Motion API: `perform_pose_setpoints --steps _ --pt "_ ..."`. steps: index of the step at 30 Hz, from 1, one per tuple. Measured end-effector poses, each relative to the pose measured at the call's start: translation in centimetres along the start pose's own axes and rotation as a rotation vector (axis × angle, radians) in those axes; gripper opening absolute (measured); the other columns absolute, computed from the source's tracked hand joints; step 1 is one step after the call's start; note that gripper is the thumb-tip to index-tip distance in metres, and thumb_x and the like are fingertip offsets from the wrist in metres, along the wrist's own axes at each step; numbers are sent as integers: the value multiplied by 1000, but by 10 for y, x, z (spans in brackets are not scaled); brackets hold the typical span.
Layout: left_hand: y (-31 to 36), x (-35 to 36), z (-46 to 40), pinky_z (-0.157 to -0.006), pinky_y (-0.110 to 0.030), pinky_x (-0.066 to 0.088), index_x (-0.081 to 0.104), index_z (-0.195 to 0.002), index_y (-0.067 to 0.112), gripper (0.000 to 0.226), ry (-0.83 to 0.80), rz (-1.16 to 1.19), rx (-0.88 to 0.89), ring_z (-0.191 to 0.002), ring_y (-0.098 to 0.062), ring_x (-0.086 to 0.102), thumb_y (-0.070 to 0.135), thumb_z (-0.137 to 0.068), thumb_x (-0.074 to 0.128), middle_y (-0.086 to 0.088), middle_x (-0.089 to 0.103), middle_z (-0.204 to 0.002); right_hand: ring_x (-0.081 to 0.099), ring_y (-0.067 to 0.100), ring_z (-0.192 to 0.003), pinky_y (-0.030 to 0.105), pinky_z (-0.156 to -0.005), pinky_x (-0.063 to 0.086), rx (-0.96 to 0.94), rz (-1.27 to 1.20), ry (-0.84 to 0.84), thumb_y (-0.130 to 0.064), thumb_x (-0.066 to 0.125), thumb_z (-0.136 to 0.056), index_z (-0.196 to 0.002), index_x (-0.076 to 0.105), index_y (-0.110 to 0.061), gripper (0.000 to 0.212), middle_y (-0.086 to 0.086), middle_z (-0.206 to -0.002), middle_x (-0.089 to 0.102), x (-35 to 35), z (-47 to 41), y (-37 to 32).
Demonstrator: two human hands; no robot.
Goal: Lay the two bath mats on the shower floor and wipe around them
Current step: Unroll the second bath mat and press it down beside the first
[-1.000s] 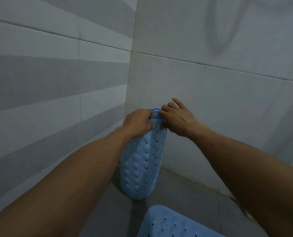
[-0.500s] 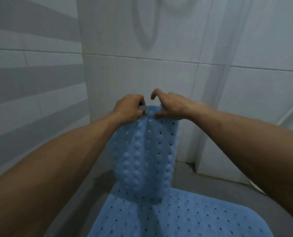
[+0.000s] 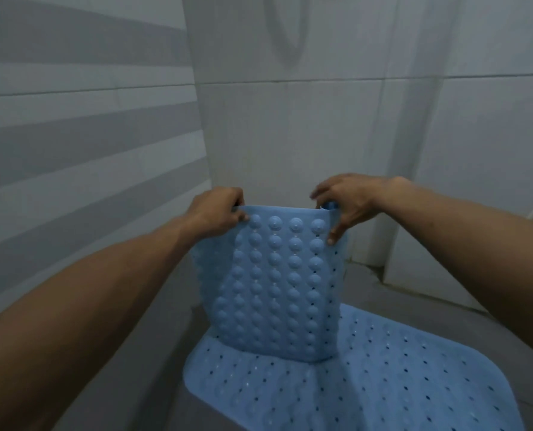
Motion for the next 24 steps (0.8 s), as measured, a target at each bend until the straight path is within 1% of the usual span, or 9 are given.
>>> perform_pose_setpoints --steps 2,4,6,10,13,17,20,22,24 --pt "-12 -2 5 -67 -31 36 52 -88 22 22 -25 -65 -52 -91 -29 58 40 -85 66 -7 63 -101 59 24 -106 42 -95 50 31 40 10 -89 66 -50 -124 53 -37 92 -4 -124 63 -5 -2 -2" --pt "-21 -1 6 -68 -31 35 48 -85 23 23 -44 -102 -82 -96 -32 59 39 -86 65 -12 63 -106 60 28 -107 44 -95 49 57 73 -1 -90 62 -52 -141 30 -48 104 -1 -125 61 -1 -2 -2" --pt "-26 2 6 -69 -31 36 50 -86 22 22 -40 -107 -101 -99 -34 59 37 -86 65 -14 63 -110 57 30 -116 47 -97 47 76 68 -26 -89 62 -55 -143 12 -61 105 3 -136 52 5 1 1" --pt "-36 9 6 -74 -33 41 60 -102 18 25 10 -69 -107 -104 -34 60 35 -85 66 -14 63 -114 47 33 -129 50 -104 44 96 -12 -38 -78 71 -59 -140 13 -65 100 1 -156 16 11 5 5" --pt "-49 14 8 -77 -34 42 59 -104 18 26 2 -46 -78 -104 -33 59 35 -85 64 -13 63 -115 57 29 -100 42 -86 50 112 96 -22 -71 71 -68 -142 1 -63 102 4 -126 47 5 -3 -2" --pt "-62 20 10 -75 -33 41 60 -103 18 26 -24 -42 -50 -104 -34 59 34 -84 65 -13 62 -116 61 31 -95 40 -79 51 173 277 -32 -77 51 -80 -144 14 -57 76 9 -118 61 -9 -17 -25" --pt "-67 23 9 -75 -33 40 60 -104 18 25 -21 -21 -11 -104 -33 59 34 -85 64 -13 62 -115 46 34 -131 50 -101 44 244 271 -166 -79 63 -68 -142 29 -54 85 7 -159 18 -2 -18 -30" --pt "-69 22 8 -75 -33 41 60 -103 19 24 -4 20 18 -102 -32 59 35 -85 64 -12 63 -112 18 29 -148 57 -112 30 273 234 -210 -72 75 -61 -140 39 -52 89 -3 -163 -12 -1 -12 -33" --pt "-70 17 8 -77 -35 44 61 -101 20 22 25 75 41 -100 -32 60 35 -85 63 -12 64 -110 15 24 -149 56 -115 27 295 204 -225 -67 80 -57 -134 50 -50 85 -3 -164 0 -4 -6 -32"
Point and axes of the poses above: each hand's wrist, its own z-axis away from the middle knuckle, its own x-axis out of the palm, y = z × x, the point moved 10 cm from there along -z, towards the middle knuckle
